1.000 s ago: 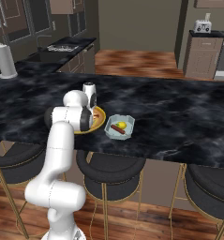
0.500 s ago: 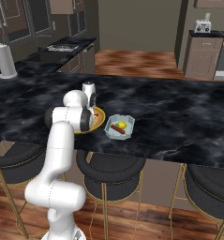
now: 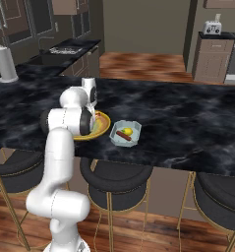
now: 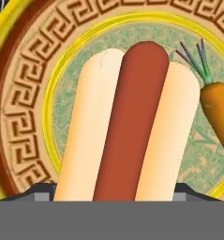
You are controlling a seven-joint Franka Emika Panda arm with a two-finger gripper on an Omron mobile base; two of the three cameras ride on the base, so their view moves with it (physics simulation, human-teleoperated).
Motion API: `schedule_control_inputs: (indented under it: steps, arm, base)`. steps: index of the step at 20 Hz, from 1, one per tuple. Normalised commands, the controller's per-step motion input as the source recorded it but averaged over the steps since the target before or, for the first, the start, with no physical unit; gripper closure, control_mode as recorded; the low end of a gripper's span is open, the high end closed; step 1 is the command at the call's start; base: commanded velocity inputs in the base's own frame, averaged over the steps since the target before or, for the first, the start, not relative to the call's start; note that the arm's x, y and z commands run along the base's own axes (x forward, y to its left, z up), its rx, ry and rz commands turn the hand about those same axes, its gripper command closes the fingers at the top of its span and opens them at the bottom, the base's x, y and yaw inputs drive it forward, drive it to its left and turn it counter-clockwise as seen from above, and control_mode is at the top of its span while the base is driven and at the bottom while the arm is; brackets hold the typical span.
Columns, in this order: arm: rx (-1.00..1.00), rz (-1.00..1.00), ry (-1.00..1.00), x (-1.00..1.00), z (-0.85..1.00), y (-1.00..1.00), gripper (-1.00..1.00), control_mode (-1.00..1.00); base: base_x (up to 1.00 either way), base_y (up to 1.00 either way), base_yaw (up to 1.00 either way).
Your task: Place one cooked food and one vegetable from the large plate to each tupperware container.
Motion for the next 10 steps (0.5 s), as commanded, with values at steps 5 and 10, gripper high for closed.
schedule_control_inputs:
  steps: [5, 10]
  arm:
    - [0.01, -0.03, -0.07, -1.0, 0.81, -0.1, 1.0, -1.0]
    - [0.01, 0.0, -0.07, -1.0, 0.63, -0.29, 1.0, -1.0]
  base:
    - [0.0, 0.0, 0.0]
    - [0.0, 0.0, 0.0]
